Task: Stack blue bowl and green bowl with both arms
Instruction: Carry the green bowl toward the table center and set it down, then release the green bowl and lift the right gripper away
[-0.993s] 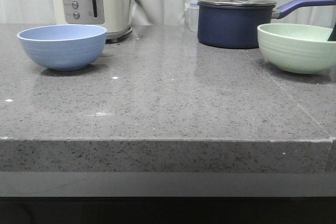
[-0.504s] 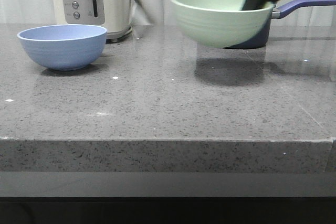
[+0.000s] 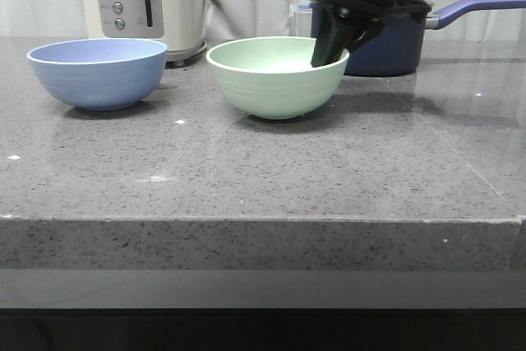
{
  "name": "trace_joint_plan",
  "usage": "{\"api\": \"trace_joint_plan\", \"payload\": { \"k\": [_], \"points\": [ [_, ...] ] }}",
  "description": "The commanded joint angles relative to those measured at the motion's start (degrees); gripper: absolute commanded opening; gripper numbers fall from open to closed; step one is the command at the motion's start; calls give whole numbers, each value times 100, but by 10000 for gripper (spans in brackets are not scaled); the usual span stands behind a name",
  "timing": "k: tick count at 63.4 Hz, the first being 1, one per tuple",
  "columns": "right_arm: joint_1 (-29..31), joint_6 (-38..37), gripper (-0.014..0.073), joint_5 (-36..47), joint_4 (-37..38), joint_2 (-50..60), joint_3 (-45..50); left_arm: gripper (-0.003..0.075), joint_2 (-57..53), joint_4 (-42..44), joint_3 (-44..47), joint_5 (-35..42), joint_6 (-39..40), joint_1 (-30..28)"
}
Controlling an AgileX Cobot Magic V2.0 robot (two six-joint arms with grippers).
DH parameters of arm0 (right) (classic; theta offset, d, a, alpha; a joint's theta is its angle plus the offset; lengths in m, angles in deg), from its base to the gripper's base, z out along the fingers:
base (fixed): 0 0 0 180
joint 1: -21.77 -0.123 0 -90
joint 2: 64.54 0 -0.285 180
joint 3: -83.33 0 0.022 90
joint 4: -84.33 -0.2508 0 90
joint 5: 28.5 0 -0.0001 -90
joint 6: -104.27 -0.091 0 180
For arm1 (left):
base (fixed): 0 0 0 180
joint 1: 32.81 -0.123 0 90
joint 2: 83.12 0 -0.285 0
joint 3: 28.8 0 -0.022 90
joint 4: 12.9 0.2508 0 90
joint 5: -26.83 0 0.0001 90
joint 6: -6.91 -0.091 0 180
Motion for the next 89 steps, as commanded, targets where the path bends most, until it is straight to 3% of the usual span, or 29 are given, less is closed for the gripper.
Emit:
{"api": "trace_joint_plan", "payload": {
  "k": [1,13,18,43,63,70,82,89],
  "points": [
    [11,-5,45,263,-24,295,-208,494,42,-25,-160,441,5,54],
    [11,-5,335,262,-24,295,-220,494,42,-25,-160,441,5,54],
    [11,-5,391,255,-35,342,-256,494,42,-25,-160,441,5,54],
    [119,109,398,-14,83,1664,349,494,42,34,-160,441,5,54],
    [687,439,395,958,322,2880,2303,494,42,34,-160,415,5,54],
    [963,793,315,1151,-33,2882,2772,494,42,34,-160,415,5,54],
    [981,2509,-72,1250,-1359,2553,2934,494,42,34,-160,415,5,54],
    [948,3372,-64,1256,-2026,2316,2934,494,42,34,-160,415,5,54]
  ]
}}
